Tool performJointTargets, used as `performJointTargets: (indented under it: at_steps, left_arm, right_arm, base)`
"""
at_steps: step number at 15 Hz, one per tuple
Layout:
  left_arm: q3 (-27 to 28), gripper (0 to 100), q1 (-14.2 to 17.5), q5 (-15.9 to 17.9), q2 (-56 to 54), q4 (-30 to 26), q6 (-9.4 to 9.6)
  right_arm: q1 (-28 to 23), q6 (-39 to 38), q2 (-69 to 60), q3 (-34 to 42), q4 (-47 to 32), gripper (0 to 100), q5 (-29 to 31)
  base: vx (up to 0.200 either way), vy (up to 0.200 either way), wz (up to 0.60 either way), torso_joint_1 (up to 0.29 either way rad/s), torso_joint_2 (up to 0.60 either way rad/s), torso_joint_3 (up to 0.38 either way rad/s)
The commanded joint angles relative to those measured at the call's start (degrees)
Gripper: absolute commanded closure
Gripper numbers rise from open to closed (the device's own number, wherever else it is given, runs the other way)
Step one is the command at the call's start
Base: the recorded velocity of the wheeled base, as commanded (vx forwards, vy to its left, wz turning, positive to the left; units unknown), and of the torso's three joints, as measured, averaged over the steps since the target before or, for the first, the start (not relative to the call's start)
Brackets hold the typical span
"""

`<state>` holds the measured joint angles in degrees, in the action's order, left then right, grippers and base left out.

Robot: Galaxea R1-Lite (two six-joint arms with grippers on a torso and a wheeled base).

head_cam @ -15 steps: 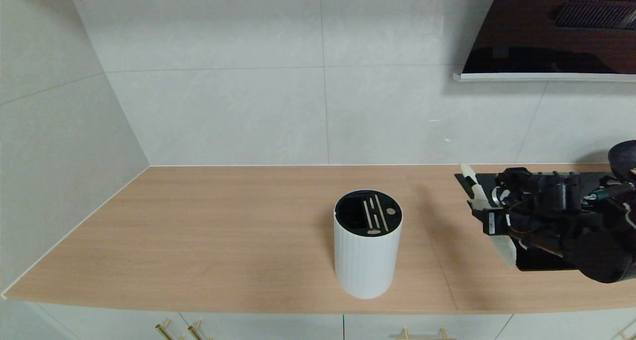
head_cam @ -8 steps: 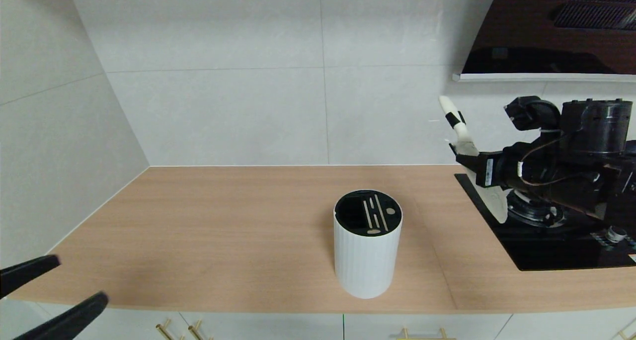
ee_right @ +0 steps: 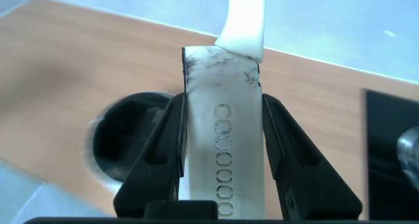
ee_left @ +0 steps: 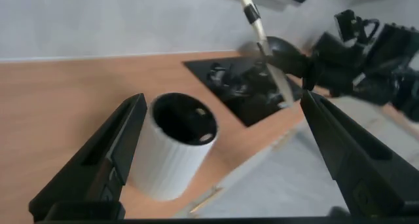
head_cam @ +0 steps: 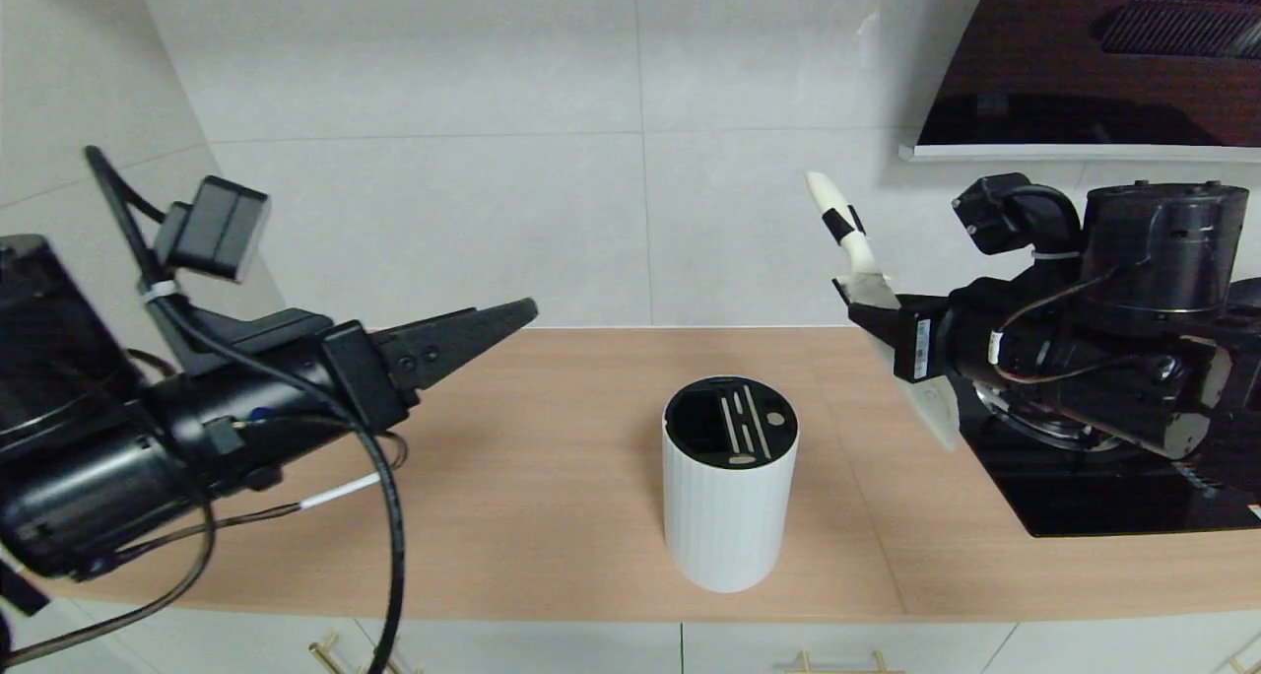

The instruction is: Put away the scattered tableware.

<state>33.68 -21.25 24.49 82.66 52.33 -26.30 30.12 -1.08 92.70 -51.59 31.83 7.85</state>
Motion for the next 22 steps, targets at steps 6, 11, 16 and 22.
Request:
performJointTargets:
  at_steps: [6, 11, 16, 22]
  left_arm:
    - [8.2, 0, -7.8, -2.8, 16.7, 3.8, -1.21]
    - [10.9, 0, -9.6, -2.5, 19.8, 5.3, -10.44]
    - [10.7, 0, -10.0, -2.5, 23.5, 14.7, -13.52]
    - [10.5, 0, -12.5, -2.9, 24.8, 17.2, -13.52]
  right_arm:
    - [13.4, -3.2, -0.1, 0.5, -0.5, 100, 3.4]
    - [18.3, -3.7, 1.2, 1.4, -0.6, 100, 5.1]
    - [20.2, -4.1, 1.6, 1.9, -0.6, 100, 5.0]
    - [20.3, -4.2, 2.3, 2.0, -0.3, 100, 4.9]
  base:
    - [0.0, 0.0, 0.0, 0.0, 0.0, 0.0]
    - [0.0, 0.0, 0.0, 0.0, 0.0, 0.0]
    - [0.0, 0.0, 0.0, 0.0, 0.0, 0.0]
    - [0.0, 0.0, 0.0, 0.0, 0.0, 0.0]
